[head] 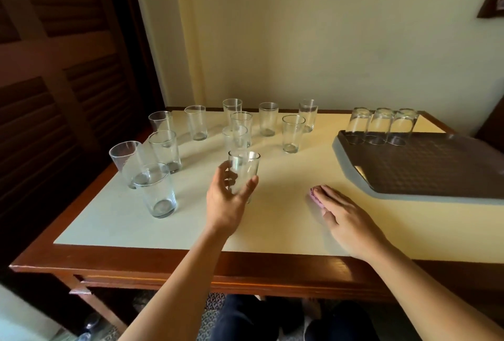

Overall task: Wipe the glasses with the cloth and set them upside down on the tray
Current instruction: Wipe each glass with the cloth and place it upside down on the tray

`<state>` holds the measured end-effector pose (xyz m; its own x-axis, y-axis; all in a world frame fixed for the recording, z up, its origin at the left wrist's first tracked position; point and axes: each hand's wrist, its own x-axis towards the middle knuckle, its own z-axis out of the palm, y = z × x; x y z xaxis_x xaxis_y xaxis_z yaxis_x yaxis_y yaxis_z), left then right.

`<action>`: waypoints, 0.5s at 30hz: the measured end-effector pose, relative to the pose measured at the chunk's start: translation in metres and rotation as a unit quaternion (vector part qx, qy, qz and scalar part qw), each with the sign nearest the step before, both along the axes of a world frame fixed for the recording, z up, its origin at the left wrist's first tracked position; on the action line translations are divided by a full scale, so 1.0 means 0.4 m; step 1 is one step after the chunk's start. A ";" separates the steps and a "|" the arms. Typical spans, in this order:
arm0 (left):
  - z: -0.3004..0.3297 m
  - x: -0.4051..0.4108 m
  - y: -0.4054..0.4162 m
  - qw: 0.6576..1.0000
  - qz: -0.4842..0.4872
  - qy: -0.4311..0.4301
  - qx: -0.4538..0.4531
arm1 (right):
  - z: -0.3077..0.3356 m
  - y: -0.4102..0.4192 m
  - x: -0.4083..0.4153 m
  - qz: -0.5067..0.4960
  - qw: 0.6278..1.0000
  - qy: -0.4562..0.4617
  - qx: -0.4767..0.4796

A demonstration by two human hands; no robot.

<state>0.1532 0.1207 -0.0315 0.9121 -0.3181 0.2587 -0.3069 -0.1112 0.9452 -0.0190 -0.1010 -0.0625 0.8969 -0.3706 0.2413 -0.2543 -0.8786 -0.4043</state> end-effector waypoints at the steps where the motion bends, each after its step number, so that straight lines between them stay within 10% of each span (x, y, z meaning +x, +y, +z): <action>1: 0.015 -0.008 -0.015 0.998 -0.018 0.033 -0.049 | 0.001 0.002 0.000 0.000 1.000 -0.004 0.000; 10: 0.108 -0.131 -0.125 0.849 -0.225 0.395 -0.269 | 0.004 0.010 -0.005 -0.014 1.000 -0.015 -0.020; 15: 0.075 -0.123 -0.127 0.925 -0.244 0.238 -0.168 | 0.009 0.010 -0.015 -0.021 0.999 0.002 -0.033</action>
<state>0.1040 0.0700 -0.0016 0.7171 -0.6966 0.0230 0.2177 0.2552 0.9421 -0.0249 -0.0970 -0.0591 0.8819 -0.3918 0.2623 -0.2936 -0.8917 -0.3446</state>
